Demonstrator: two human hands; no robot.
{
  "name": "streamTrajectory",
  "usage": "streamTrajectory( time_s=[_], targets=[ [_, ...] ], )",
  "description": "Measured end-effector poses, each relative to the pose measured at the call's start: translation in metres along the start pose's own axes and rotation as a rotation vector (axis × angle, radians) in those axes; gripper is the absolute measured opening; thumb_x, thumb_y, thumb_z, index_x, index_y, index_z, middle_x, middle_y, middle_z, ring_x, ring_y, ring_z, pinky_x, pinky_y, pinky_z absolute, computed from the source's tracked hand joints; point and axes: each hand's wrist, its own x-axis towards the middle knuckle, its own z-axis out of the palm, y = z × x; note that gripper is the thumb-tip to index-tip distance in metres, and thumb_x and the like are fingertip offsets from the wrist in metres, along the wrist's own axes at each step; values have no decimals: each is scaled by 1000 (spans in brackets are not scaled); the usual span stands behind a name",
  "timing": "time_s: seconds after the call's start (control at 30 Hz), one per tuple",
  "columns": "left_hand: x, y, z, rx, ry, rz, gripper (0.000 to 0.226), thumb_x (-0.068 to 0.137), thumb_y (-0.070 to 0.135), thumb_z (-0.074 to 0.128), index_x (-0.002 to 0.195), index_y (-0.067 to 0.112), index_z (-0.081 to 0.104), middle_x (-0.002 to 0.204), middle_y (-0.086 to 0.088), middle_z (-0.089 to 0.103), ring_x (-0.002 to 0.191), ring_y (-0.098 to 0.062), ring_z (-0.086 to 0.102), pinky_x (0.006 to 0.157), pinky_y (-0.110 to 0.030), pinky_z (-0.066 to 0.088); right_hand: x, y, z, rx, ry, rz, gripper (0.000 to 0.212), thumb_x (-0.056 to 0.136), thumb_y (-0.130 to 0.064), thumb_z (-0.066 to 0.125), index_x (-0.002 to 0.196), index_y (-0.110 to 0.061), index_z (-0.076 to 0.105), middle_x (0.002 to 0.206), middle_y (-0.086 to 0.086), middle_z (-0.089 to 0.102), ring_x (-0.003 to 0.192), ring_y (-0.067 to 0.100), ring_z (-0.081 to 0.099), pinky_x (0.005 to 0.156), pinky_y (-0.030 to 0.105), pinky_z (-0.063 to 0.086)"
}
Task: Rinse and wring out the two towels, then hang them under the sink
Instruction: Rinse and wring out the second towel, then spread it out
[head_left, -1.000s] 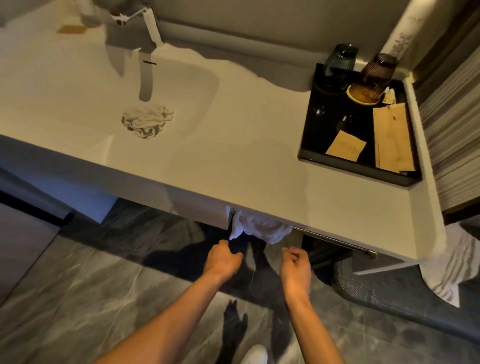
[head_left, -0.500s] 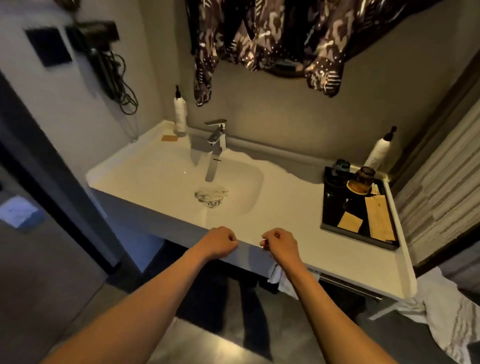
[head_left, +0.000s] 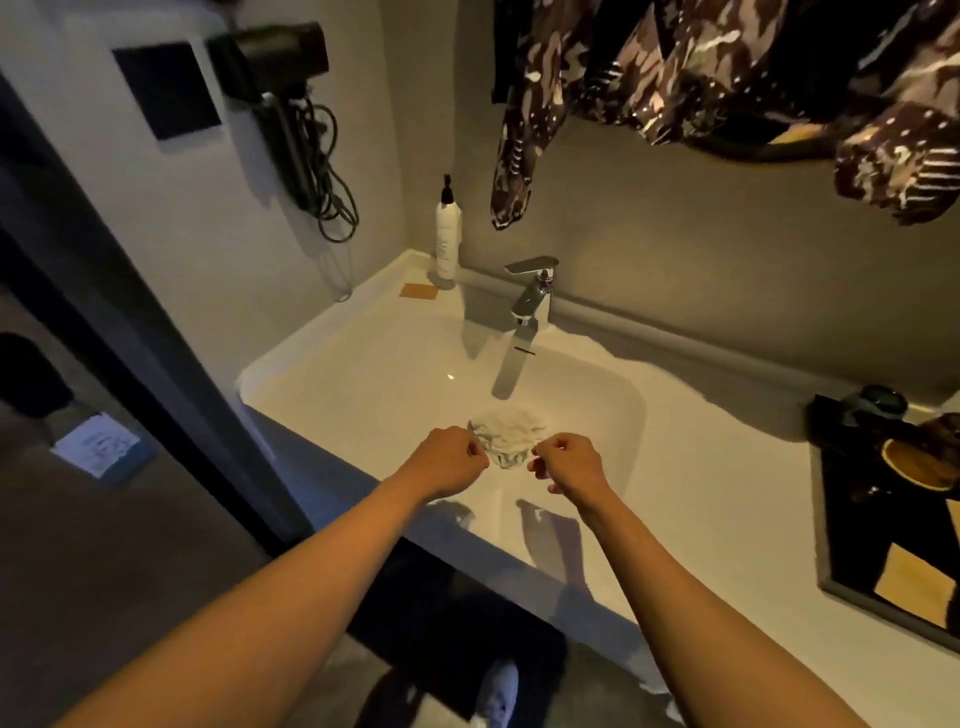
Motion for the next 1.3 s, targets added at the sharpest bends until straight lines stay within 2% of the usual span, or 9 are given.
streamTrajectory(
  time_s=[0.2, 0.33, 0.47, 0.63, 0.77, 0.87, 1.03, 1.2, 1.3],
  targets=[
    [120, -42, 23, -46, -19, -161, 30, 95, 26, 47, 100, 11, 71, 106, -10, 73, 98, -28, 67, 87, -40, 56, 131, 31, 59, -287, -37, -49, 13, 87, -19, 55, 96, -12, 62, 99, 9, 68, 90, 30, 63, 73, 34, 48],
    [156, -65, 35, -108, -91, -292, 33, 92, 22, 42, 100, 11, 73, 110, -9, 73, 103, -30, 66, 91, -42, 55, 188, 58, 89, -629, -62, -87, 54, 84, -34, 64, 133, -17, 47, 131, 11, 52, 116, 38, 52, 89, 45, 48],
    [179, -80, 38, -145, -140, -355, 50, 77, 33, 32, 101, 13, 72, 113, -8, 73, 105, -29, 66, 93, -43, 54, 222, 84, 117, -899, -123, -170, 49, 86, -34, 59, 132, -21, 48, 133, 11, 48, 114, 41, 48, 81, 47, 49],
    [196, -93, 39, -196, -175, -448, 44, 82, 31, 39, 105, 12, 72, 112, -10, 74, 103, -30, 68, 92, -44, 56, 233, 63, 99, -526, 19, -214, 21, 90, -23, 56, 103, -9, 65, 98, 11, 64, 88, 32, 60, 66, 33, 41],
    [201, -69, 10, -599, -138, -642, 21, 98, 17, 51, 89, 5, 64, 101, -17, 73, 85, -34, 71, 93, -49, 58, 210, -2, 65, -40, 107, -100, 17, 91, -21, 52, 80, -16, 65, 78, 1, 66, 73, 21, 60, 63, 31, 41],
    [202, -51, -10, -965, -240, -781, 41, 99, 56, 42, 84, 19, 54, 108, -13, 66, 106, -38, 68, 104, -54, 48, 196, -42, 44, 273, 133, 34, 21, 85, -12, 51, 64, -15, 56, 64, 0, 59, 63, 21, 52, 55, 29, 38],
    [221, -33, -19, -1662, -406, -787, 105, 68, 82, 61, 149, 18, 40, 139, -22, 60, 128, -47, 54, 102, -66, 42, 172, -83, 26, 695, -31, 211, 17, 77, -10, 48, 79, -7, 65, 74, 12, 69, 66, 24, 66, 58, 29, 51],
    [244, -4, -41, -1503, -425, -657, 69, 88, 72, 47, 94, 8, 71, 88, -21, 78, 94, -36, 69, 84, -45, 52, 161, -79, 29, 306, 16, 309, 6, 69, -17, 58, 70, -13, 62, 73, 13, 63, 68, 23, 57, 64, 34, 43],
    [254, 1, -39, -1276, -420, -584, 60, 89, 63, 56, 96, 5, 70, 95, -21, 76, 96, -37, 69, 91, -46, 53, 158, -71, 36, 80, 182, 217, 7, 80, -20, 66, 82, -14, 68, 84, -1, 70, 77, 18, 64, 70, 33, 53]
  ],
)
